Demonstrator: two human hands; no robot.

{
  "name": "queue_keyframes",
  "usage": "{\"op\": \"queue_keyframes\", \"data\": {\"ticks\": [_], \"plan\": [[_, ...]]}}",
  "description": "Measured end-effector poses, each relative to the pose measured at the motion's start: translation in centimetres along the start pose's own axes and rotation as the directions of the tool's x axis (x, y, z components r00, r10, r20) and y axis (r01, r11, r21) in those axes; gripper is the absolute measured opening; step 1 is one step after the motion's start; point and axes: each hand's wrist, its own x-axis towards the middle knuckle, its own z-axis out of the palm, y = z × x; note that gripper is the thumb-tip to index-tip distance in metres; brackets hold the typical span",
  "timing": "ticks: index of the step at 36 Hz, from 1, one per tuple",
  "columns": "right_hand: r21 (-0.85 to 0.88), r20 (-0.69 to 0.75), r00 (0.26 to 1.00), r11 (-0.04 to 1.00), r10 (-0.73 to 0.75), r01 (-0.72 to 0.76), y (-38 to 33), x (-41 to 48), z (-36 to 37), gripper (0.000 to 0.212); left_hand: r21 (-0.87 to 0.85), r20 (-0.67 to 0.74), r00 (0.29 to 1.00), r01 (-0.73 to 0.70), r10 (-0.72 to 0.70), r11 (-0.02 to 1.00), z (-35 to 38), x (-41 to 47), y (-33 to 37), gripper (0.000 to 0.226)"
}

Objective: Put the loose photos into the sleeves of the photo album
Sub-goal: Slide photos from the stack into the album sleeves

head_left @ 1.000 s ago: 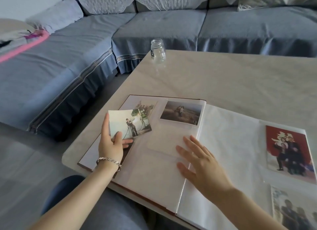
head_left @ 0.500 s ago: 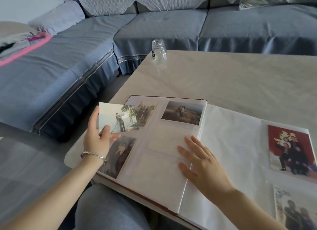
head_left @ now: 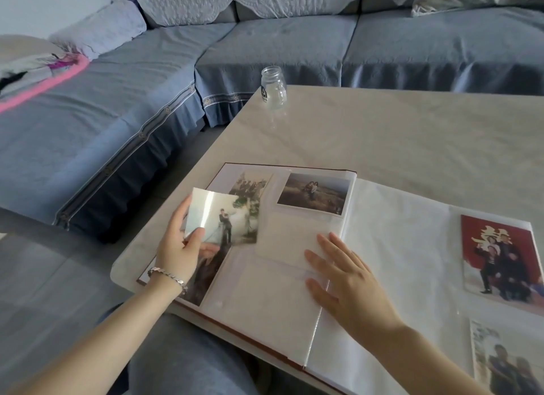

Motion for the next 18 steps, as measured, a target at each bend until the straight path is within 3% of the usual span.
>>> {"op": "queue_keyframes", "data": {"ticks": [4, 10, 18], "plan": [[0.002, -0.009, 1.000, 1.000, -0.002, 0.002, 0.0, 0.0, 0.0, 0.065, 0.000, -0.089, 0.994, -0.058, 0.058, 0.998, -0.3, 0.3, -0.1, 0.062], [0.008, -0.021, 1.000, 1.000, -0.006, 0.006, 0.1, 0.0, 0.1, 0.065, 0.020, -0.019, 0.993, -0.116, 0.117, 0.993, 0.5, -0.7, 0.7, 0.059], [0.017, -0.016, 1.000, 1.000, -0.005, 0.005, 0.1, 0.0, 0.1, 0.066, 0.007, 0.101, 0.993, -0.061, 0.060, 0.998, 0.5, -1.3, 0.5, 0.061]]}}
